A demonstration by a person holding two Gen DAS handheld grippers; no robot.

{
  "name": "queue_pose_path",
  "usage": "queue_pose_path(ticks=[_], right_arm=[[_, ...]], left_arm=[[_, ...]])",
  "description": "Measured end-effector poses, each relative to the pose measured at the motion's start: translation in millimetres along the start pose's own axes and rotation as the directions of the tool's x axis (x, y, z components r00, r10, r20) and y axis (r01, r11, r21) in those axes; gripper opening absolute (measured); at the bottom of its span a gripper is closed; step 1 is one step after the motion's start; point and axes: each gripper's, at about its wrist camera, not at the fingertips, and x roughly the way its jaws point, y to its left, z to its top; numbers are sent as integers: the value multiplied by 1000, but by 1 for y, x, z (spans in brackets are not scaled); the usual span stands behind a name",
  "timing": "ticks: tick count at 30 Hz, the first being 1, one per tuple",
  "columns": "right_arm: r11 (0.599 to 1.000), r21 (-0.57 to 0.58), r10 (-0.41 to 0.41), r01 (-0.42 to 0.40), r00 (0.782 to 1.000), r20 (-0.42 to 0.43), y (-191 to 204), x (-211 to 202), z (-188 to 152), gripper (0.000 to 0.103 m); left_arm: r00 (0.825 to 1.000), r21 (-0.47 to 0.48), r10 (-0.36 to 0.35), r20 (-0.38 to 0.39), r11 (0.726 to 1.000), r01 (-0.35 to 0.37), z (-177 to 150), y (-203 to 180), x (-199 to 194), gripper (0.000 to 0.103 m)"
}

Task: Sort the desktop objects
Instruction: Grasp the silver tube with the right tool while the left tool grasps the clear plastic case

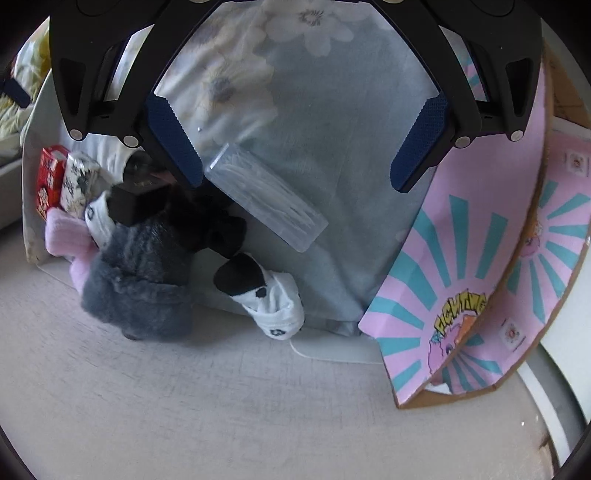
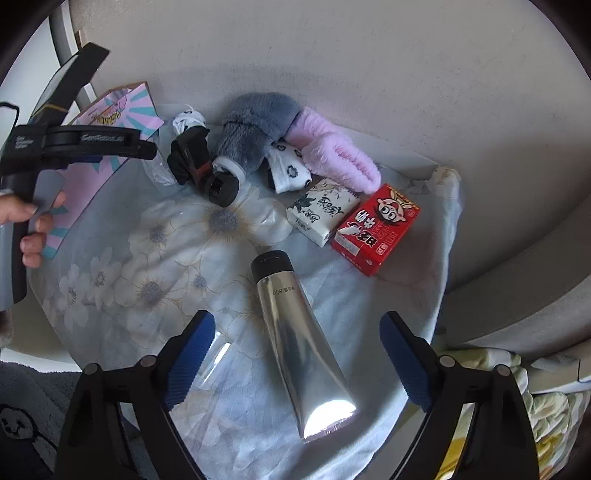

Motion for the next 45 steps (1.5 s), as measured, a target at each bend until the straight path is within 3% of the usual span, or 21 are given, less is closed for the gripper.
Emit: queue_pose_path(ticks=[4, 11, 15, 18, 21, 23, 29, 31, 45], right_arm=[[999, -40, 17, -17, 1000, 7, 2, 13, -2, 88], [987, -159, 15, -17, 1000, -11, 8, 37, -5, 75], [982, -185, 29, -33, 999, -23, 5, 45, -4, 71], [979, -200, 32, -36, 999, -28, 2, 50, -4, 66], [977, -208, 34, -41, 999, -37, -2, 53, -3, 60], [975, -215, 40, -48, 998, -44, -5, 55, -3, 58], [967, -245, 54, -66, 997, -53, -14, 58, -5, 42], [967, -243, 63, -74, 997, -52, -19, 58, -5, 36], [984, -141, 110, -113, 993, -31, -78, 32, 0, 35]], left_arm=[[1000, -66, -19, 0, 998, 19, 3, 2, 9, 102], [999, -171, -31, 12, 985, 33, 5, 14, 8, 100], [999, -187, 5, -46, 982, -13, 7, 17, 22, 98], [997, -224, -21, -76, 975, 3, 5, 20, 31, 93], [995, -241, -46, -94, 970, 22, 3, 19, 36, 79], [993, -235, -50, -108, 972, 24, 2, 18, 39, 63], [989, -252, -102, -108, 965, 72, 1, 23, 41, 38], [987, -247, -117, -108, 965, 87, 2, 24, 39, 35], [990, -138, -138, -25, 982, 133, 5, 40, -19, 23]])
